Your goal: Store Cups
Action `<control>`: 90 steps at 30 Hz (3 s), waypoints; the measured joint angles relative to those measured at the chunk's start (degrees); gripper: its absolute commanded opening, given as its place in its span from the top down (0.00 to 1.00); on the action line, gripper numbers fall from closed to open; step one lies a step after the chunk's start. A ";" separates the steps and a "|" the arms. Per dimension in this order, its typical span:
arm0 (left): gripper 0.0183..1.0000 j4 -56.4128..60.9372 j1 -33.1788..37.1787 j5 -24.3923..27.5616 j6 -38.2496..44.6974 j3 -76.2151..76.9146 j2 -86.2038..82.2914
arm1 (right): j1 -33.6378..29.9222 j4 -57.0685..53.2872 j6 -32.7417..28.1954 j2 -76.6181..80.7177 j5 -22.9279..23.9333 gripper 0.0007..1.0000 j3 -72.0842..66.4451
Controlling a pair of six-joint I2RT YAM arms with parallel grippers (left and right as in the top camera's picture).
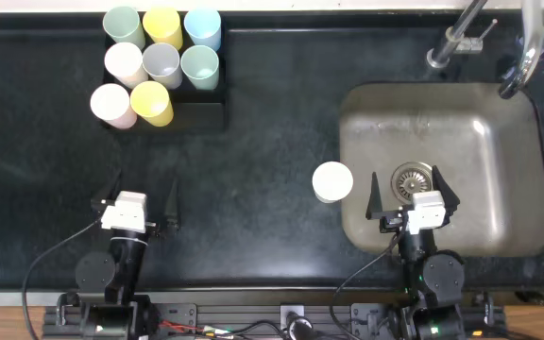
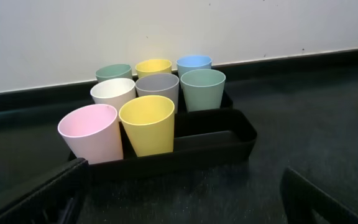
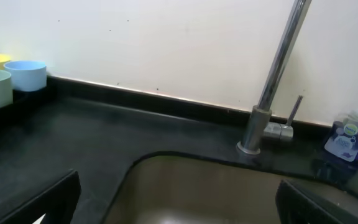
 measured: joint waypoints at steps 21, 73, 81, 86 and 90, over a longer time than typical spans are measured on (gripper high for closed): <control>0.00 0.00 0.00 0.00 0.00 0.00 0.00 | 0.00 0.02 0.00 0.00 0.02 0.00 0.00; 0.00 0.00 0.00 0.24 0.00 0.00 0.00 | 0.02 -45.97 19.56 38.64 -0.02 0.00 49.92; 0.00 0.00 0.00 0.35 0.00 0.00 0.00 | 0.02 -58.75 20.74 63.04 -6.54 0.00 60.70; 0.00 0.00 0.00 0.39 0.00 0.00 0.00 | 0.79 -61.35 18.75 74.73 -11.67 0.03 61.77; 0.00 0.00 0.00 0.39 0.00 0.00 0.00 | 2.25 -63.41 17.81 80.98 -13.20 0.05 61.81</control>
